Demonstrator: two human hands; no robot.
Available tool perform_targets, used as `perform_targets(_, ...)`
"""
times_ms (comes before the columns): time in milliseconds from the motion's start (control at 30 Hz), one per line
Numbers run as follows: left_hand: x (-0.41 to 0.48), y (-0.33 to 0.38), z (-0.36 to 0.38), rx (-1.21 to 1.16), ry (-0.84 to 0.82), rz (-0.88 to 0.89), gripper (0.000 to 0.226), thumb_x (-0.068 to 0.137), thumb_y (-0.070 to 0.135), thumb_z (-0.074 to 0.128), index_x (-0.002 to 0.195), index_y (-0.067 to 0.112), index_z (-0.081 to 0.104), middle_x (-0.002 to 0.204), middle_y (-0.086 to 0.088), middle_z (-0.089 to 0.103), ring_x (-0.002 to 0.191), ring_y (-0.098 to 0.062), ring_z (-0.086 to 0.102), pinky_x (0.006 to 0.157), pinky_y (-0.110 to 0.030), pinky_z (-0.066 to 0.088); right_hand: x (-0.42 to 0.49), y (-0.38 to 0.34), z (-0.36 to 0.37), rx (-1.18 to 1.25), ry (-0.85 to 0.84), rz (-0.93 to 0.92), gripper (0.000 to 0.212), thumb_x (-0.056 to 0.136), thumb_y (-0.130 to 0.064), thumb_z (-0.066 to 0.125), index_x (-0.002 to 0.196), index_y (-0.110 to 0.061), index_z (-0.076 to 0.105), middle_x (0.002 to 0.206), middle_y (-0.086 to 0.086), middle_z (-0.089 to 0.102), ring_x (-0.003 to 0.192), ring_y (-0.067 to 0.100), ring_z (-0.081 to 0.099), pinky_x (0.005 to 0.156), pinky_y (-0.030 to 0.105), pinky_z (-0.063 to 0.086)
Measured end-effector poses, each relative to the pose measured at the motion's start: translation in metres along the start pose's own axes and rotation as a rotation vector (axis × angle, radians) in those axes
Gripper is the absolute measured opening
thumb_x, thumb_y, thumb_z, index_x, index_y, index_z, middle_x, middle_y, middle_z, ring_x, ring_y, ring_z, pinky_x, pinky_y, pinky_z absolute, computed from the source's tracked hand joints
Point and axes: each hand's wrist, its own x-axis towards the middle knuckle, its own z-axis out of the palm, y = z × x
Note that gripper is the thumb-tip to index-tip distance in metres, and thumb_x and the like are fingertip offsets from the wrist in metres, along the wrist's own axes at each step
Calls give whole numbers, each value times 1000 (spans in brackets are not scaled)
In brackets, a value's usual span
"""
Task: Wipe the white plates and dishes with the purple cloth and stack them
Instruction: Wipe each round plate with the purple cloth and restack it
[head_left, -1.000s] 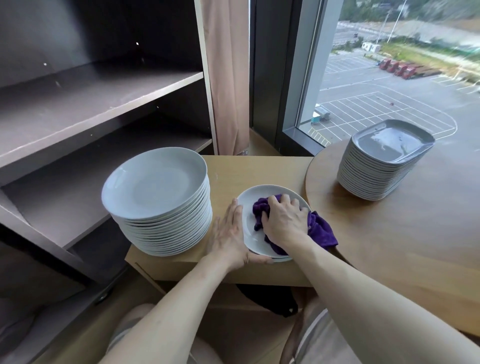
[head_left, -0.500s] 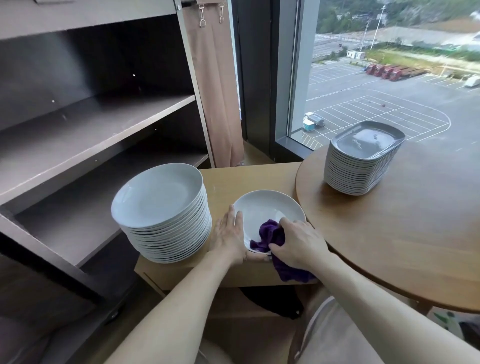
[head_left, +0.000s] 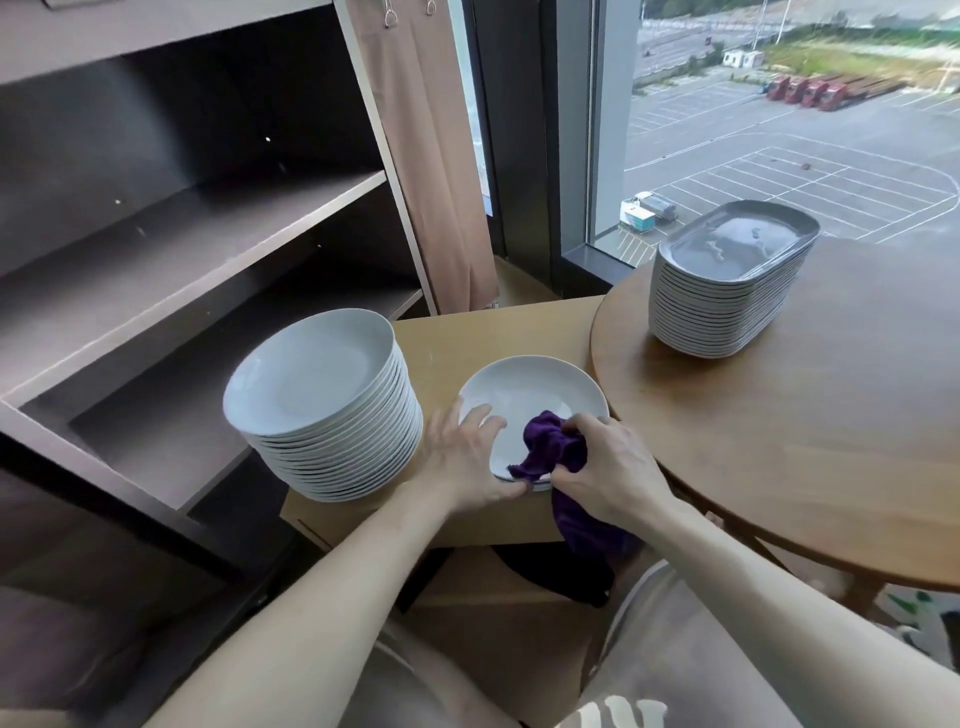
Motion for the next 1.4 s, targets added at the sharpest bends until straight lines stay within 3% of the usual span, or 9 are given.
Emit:
perform_targets(67,-2,5,-4,104,66,124,75,81,75,57,135,23,57,147,0,50,145,-25,33,118,-43,24,2,-1,-2,20,13,-1,37,78,-37,70,111,-20,62,102,3,62,97,29,55,85,42,50)
perform_targets(200,-7,19,-13,158,12,192,44,94,57,57,117,21,67,109,3,66,104,-22,62,84,-34,42,5,-2,-7,50,49,17,34,78,-37,69,110,-24,63,102,1,61,97,28,55,83,42,49)
perform_targets(333,-12,26,-17,256,-66,217,42,106,51,41,115,19,67,111,3,66,103,-24,64,73,-34,44,7,-1,-14,55,78,44,37,78,-36,68,112,-23,62,103,2,60,98,28,54,84,41,49)
perform_targets(567,-23,28,-8,382,20,336,33,113,33,33,108,13,59,106,-5,66,96,-26,62,63,-35,35,9,1,-21,74,103,64,39,79,-38,70,114,-25,60,103,1,58,99,26,52,86,40,47)
perform_targets(767,-27,31,-11,394,35,381,8,95,18,67,89,14,66,82,-1,69,74,-20,67,52,-31,40,9,1,-20,72,97,56,39,79,-38,70,114,-23,60,104,1,58,101,26,52,88,41,48)
perform_targets(867,-27,32,-15,433,118,425,32,62,22,96,62,20,64,55,7,59,47,-12,56,37,-22,33,9,1,-20,73,97,57,40,79,-38,70,115,-23,60,104,1,58,101,26,52,89,42,48)
perform_targets(1167,-28,32,-15,428,184,439,28,61,18,93,62,21,65,55,7,59,45,-11,54,37,-22,34,8,1,-14,50,85,40,40,80,-38,69,116,-22,59,104,2,57,100,26,50,86,41,47)
perform_targets(1333,-26,35,-12,363,127,446,7,88,10,70,83,14,67,73,-1,66,61,-18,63,46,-29,47,6,1,-13,51,93,31,37,80,-37,69,112,-22,59,100,1,56,98,27,50,84,41,47)
perform_targets(1400,-26,36,-13,330,162,463,9,86,11,75,82,15,68,71,0,65,58,-17,61,43,-29,47,5,1,-13,57,108,22,36,80,-37,69,111,-21,60,98,0,56,97,27,50,83,41,47)
